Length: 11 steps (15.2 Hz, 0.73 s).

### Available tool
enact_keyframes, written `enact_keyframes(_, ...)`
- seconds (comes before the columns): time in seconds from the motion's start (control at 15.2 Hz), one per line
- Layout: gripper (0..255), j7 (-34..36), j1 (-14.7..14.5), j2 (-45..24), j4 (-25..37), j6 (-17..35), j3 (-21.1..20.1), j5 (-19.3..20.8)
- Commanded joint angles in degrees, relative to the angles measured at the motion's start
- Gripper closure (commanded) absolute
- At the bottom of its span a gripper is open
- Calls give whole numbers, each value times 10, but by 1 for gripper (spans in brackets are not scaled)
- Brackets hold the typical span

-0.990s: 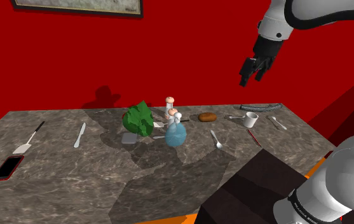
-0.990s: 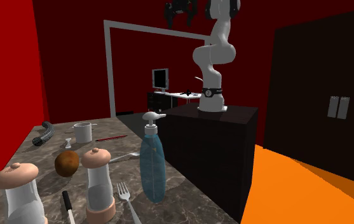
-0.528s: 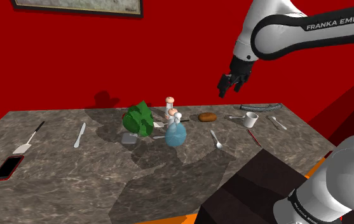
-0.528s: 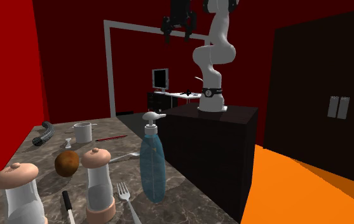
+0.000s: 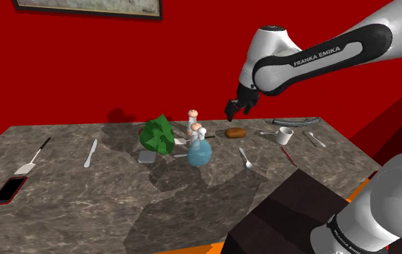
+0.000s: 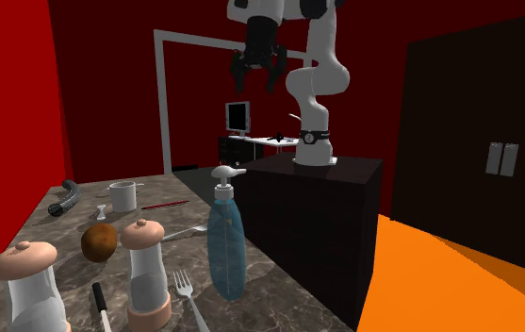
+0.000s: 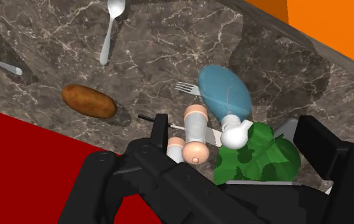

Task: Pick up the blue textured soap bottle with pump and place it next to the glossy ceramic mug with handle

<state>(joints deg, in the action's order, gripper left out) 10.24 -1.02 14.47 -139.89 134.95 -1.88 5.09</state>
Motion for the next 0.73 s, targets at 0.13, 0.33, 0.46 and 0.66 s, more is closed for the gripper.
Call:
enact_keyframes(0.13,0,27,1,-81,22,72,-10,18)
enact_keyframes(0.33,0,52,1,-147,50,118,-15,40)
enact_keyframes(0.46,0,71,0,-192,74,145,-16,57)
enact_keyframes(0.66,0,99,-8,-260,116,179,-11,84)
